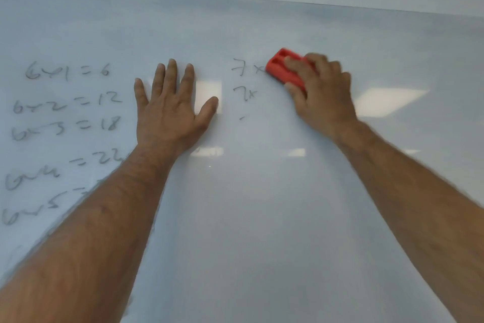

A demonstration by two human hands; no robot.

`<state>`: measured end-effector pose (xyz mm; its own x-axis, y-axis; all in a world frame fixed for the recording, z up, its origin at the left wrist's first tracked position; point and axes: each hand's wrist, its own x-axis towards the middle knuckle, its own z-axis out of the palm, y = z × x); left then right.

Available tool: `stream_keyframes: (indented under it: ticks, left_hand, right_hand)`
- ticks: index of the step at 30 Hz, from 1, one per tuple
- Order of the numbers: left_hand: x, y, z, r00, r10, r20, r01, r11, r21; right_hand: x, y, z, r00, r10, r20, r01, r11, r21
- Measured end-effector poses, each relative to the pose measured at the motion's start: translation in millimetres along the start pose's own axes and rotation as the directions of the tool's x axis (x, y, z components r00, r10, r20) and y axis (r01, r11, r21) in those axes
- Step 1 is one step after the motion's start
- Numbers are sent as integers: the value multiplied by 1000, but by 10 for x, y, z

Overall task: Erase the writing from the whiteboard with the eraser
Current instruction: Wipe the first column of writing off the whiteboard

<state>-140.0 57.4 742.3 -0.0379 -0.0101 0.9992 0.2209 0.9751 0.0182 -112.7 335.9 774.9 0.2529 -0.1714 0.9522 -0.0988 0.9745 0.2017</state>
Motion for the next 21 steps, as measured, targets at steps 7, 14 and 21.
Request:
stream_keyframes:
  ticks: [7, 14, 21]
  left_hand:
    - [-16, 24, -5, 1000, -3, 1, 3, 1000, 5]
    - [-18, 35, -9, 1000, -4, 6, 4, 1000, 11]
    - [-21, 34, -8, 1000, -4, -6, 4, 999, -44]
  right_hand:
    - [402, 135, 166, 933, 354, -58, -356, 934, -29]
    - [491, -301, 163, 996, -69, 63, 65, 995, 70]
    - [-419, -469, -136, 894, -430, 127, 403, 895, 191]
